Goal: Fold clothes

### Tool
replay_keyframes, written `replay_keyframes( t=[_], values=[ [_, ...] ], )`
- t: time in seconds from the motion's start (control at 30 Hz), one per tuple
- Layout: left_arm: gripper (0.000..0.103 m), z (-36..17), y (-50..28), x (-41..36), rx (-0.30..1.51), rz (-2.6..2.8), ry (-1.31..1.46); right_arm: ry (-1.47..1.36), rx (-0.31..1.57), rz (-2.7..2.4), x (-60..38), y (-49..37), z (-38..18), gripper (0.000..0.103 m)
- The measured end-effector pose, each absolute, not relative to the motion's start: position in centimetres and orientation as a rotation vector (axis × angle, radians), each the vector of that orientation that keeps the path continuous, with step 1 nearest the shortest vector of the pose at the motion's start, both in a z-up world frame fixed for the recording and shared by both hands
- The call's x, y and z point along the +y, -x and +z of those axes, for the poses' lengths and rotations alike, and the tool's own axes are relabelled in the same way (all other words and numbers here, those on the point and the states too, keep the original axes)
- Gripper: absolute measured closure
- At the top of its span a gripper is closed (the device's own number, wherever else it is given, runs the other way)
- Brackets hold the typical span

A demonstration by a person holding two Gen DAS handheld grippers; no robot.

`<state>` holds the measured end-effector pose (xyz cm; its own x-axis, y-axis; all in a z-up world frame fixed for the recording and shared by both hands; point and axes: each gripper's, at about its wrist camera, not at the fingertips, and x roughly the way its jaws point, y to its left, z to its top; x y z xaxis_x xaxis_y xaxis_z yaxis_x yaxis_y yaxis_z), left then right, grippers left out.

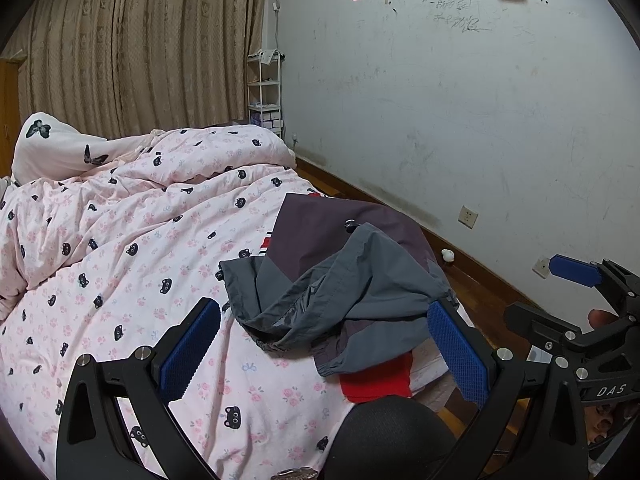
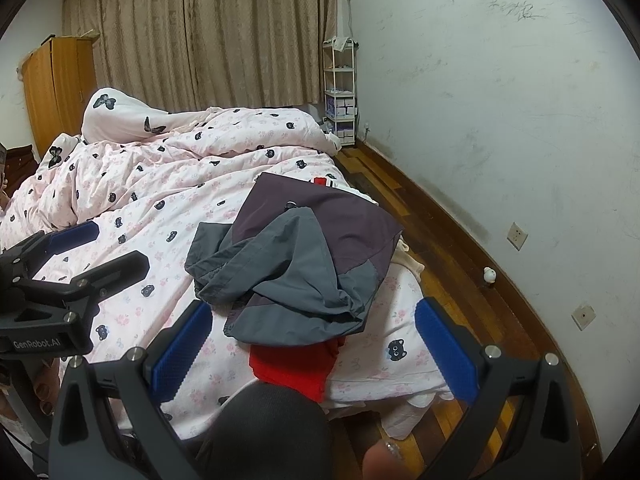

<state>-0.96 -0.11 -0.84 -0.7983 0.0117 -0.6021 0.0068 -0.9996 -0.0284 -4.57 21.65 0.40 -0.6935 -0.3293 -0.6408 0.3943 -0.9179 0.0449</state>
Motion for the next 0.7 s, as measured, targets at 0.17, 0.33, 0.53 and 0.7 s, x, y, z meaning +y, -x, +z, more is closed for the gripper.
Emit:
replay_keyframes(
  t=[0.17,0.33,0.53,0.7],
  values=[
    [0.000,-1.1,1.2,-0.4,-0.049,2.977,1.005,-0.951,0.132,-2.567,21.6,4.7,0.1,0.000],
    [0.000,-1.5,1.4,-0.8,-0.050,2.980,1.020,-0.970,0.135,-2.558,21.4,5.4,-0.5,0.000],
    [0.000,-2.4,1.9,-1.7,-0.062,2.980,1.054,-1.000,0.146,-2.511,20.5,7.2,-2.0,0.000],
    [0.000,-3.2,2.3,-2.8,-0.060,2.987,1.082,-1.033,0.180,-2.474,19.2,9.3,-4.0,0.000]
  ],
)
